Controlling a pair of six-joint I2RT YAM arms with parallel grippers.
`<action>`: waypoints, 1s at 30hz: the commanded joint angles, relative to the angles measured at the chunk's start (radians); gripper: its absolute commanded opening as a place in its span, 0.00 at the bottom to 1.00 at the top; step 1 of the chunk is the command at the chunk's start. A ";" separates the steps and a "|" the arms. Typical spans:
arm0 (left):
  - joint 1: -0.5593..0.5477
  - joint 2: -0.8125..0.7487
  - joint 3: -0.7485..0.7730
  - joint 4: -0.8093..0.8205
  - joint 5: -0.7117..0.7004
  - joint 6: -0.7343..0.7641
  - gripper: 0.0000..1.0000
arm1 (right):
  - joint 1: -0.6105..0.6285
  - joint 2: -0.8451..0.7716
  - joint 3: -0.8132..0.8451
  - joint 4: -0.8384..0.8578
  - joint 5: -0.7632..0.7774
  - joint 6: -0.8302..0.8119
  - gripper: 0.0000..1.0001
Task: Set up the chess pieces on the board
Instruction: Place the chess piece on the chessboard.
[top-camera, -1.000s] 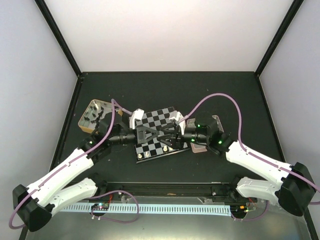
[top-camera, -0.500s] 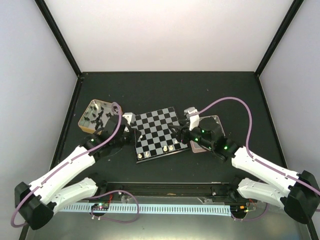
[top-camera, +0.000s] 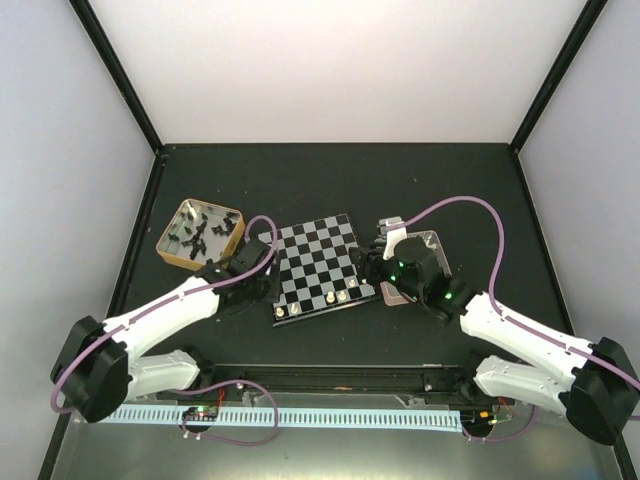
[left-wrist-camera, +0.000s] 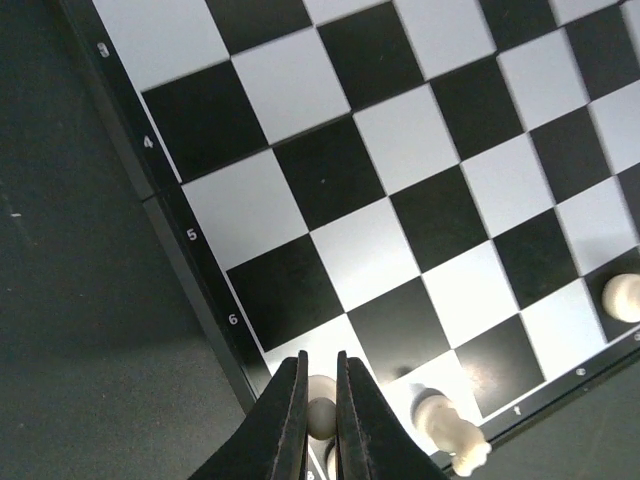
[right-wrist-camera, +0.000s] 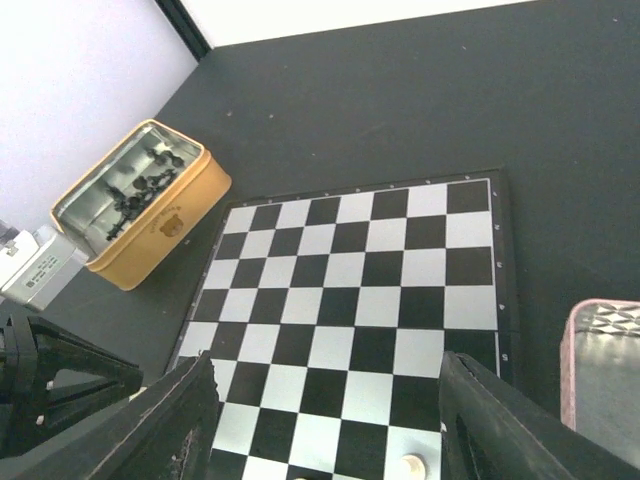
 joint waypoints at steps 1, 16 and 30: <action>0.006 0.066 -0.010 0.062 0.034 0.038 0.02 | 0.005 0.014 0.002 -0.016 0.064 0.013 0.62; 0.006 0.134 -0.003 0.067 0.083 0.064 0.07 | 0.004 0.035 0.029 -0.038 0.085 -0.007 0.61; 0.006 0.171 0.030 0.024 0.079 0.074 0.23 | 0.003 0.010 0.043 -0.068 0.106 -0.005 0.62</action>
